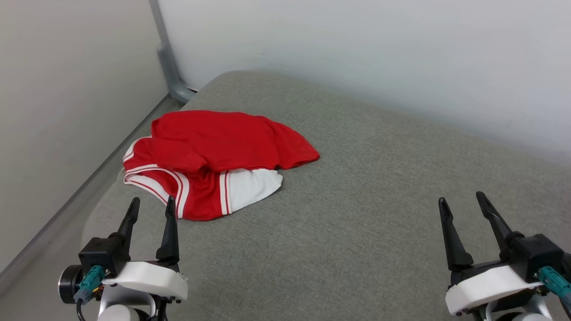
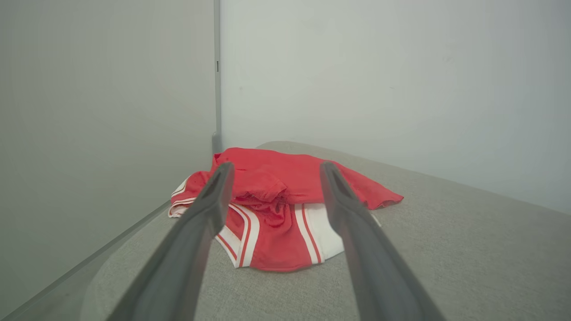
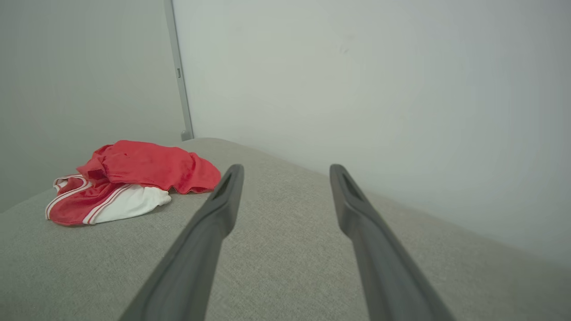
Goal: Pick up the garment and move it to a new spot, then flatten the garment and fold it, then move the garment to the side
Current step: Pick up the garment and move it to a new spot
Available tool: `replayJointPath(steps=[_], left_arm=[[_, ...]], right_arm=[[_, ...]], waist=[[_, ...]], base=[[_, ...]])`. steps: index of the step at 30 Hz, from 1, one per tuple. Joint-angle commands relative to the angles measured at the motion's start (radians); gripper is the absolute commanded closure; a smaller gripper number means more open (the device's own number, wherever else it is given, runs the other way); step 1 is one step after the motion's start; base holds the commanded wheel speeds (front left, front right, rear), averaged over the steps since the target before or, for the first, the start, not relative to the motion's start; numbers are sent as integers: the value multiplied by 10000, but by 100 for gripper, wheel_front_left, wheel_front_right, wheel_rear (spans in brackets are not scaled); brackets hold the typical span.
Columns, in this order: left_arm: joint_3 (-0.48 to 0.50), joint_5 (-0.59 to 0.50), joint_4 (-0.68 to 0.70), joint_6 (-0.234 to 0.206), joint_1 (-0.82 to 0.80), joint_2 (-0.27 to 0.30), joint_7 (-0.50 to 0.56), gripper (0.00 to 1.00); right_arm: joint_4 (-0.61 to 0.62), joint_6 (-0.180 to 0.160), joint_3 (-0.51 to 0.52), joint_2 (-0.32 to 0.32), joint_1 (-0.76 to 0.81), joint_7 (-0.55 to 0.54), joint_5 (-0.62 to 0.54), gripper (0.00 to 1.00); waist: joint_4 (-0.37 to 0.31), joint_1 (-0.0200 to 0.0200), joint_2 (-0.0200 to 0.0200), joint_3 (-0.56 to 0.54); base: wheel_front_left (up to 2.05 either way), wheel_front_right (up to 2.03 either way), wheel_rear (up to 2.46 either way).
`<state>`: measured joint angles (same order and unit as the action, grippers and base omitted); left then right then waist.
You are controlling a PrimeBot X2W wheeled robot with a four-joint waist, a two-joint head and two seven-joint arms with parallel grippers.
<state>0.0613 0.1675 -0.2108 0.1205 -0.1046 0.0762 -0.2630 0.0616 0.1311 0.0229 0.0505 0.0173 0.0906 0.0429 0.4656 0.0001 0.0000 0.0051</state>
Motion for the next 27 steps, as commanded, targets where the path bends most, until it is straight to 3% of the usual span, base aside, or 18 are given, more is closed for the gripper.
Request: replayJointPath(steps=[1, 12, 21, 27], left_arm=[[12, -12, -3, 25, 22, -46, -26, 0], [136, 223, -137, 82, -165, -35, -26, 0], [571, 1036, -914, 99, -1519, 223, -24, 0], [524, 1862, -2189, 105, -3087, 871, 776, 0]], right_arm=[[-41, -7, 18, -4, -198, 70, 40, 0], [-188, -7, -85, -4, -420, 91, 4, 0], [264, -7, -136, -2, -1201, -262, -530, 0], [433, -7, 67, -2, -1697, -453, -1014, 0]], waist=[[107, -1, 0, 11], [4, -1, 0, 232], [-926, -1, 0, 1714], [-1654, -1, 0, 2761]], base=[[0, 0, 0], [0, 0, 0], [0, 0, 0], [0, 0, 0]])
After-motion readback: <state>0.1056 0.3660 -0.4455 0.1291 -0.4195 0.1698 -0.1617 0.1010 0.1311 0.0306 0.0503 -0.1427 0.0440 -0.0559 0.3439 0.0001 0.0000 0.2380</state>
